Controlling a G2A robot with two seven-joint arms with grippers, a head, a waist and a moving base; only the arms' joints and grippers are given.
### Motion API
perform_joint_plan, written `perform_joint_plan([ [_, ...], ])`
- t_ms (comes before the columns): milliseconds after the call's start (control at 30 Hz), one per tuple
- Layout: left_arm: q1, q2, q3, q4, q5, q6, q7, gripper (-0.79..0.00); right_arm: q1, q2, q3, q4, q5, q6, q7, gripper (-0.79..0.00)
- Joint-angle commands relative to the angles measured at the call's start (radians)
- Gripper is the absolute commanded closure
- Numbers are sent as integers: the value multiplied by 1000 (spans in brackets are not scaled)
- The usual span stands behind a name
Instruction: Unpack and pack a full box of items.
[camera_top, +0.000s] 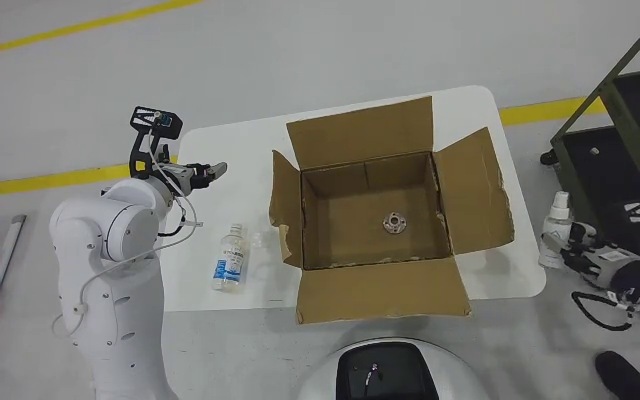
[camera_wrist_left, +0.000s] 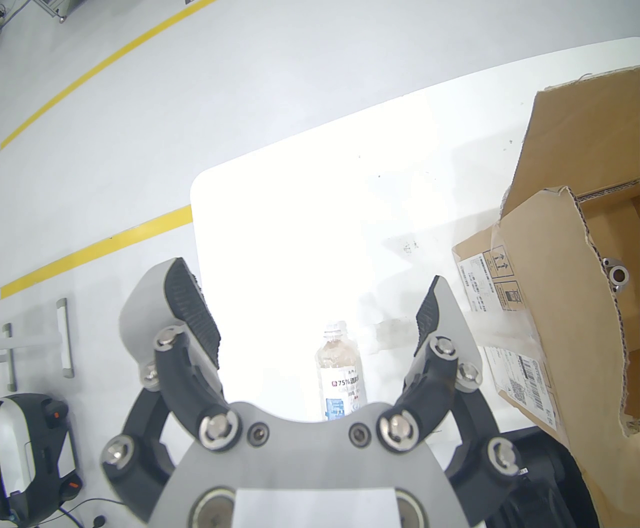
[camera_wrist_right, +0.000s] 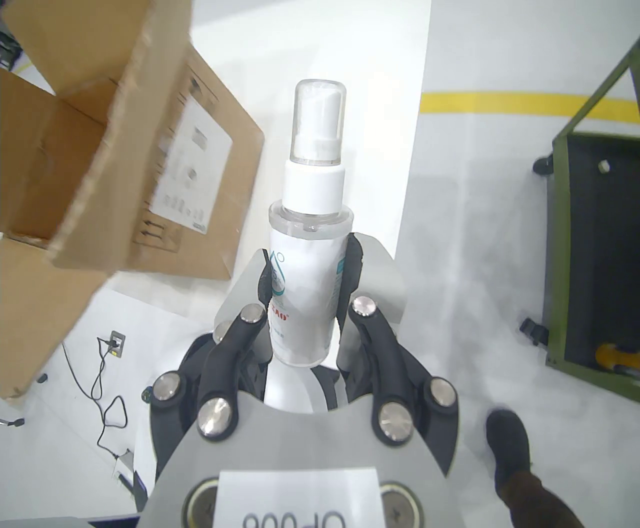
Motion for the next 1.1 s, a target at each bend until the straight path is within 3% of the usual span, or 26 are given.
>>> perform_joint_plan([
  [0,0,0,0,0,0,0,0,-785,-18,0,-34,-8,-52,34,4,0],
  [300,0,0,0,0,0,0,0,-785,33,-2,-211,38,-131,193,11,0],
  [633,0,0,0,0,0,0,0,-785,147,1,-332,176,-194,227,5,0],
  [933,0,0,0,0,0,0,0,-785,203,6,-376,233,-211,231,36,0],
  [967,0,0,0,0,0,0,0,-785,207,7,-378,236,-210,232,36,-126],
  [1067,0,0,0,0,0,0,0,-785,212,8,-386,249,-208,237,36,-215],
])
